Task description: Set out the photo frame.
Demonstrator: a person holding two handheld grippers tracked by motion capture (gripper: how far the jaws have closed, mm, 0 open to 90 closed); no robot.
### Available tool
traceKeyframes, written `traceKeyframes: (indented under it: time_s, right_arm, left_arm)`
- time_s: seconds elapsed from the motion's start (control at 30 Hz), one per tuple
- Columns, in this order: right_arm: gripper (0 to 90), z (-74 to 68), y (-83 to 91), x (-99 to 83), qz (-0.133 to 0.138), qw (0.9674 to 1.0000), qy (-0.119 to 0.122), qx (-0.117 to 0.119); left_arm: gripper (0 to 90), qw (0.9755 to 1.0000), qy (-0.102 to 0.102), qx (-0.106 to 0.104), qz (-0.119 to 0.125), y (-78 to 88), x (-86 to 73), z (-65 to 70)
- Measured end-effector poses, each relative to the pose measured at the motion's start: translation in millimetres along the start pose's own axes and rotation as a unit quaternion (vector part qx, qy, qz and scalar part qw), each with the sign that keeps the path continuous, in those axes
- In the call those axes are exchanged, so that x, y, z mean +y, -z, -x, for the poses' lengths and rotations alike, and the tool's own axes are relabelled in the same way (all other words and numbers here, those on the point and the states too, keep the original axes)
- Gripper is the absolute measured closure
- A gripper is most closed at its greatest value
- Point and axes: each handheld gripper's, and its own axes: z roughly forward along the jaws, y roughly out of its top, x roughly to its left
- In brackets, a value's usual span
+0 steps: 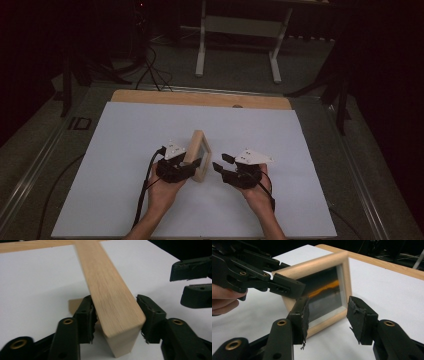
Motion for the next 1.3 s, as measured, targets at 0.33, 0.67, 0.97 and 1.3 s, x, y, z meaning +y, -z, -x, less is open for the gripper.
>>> traceKeyframes:
  time_s: [0.33,0.67,0.97,1.3]
  right_arm:
    - [52.0,3.4,4.7,2.1,0.01,0.9999,-0.004,-0.008]
    - [51.8,7.2,9.9,5.3,0.019,0.9996,-0.006,-0.019]
    - [51.7,11.8,11.2,16.3,0.031,0.9991,-0.002,-0.027]
    - [59.9,15.6,2.9,24.4,0.047,0.9986,-0.012,-0.024]
  left_arm:
    - [58.1,0.9996,-0.023,-0.014,0.003,-0.4,-0.2,3.3]
    - [59.6,0.9987,-0.046,-0.023,0.001,-0.6,-0.5,5.9]
    - [59.9,0.9974,-0.065,-0.03,0.001,-1.1,-1.5,8.6]
    - [60.0,0.9952,-0.088,-0.042,0.002,-0.6,-3.4,10.9]
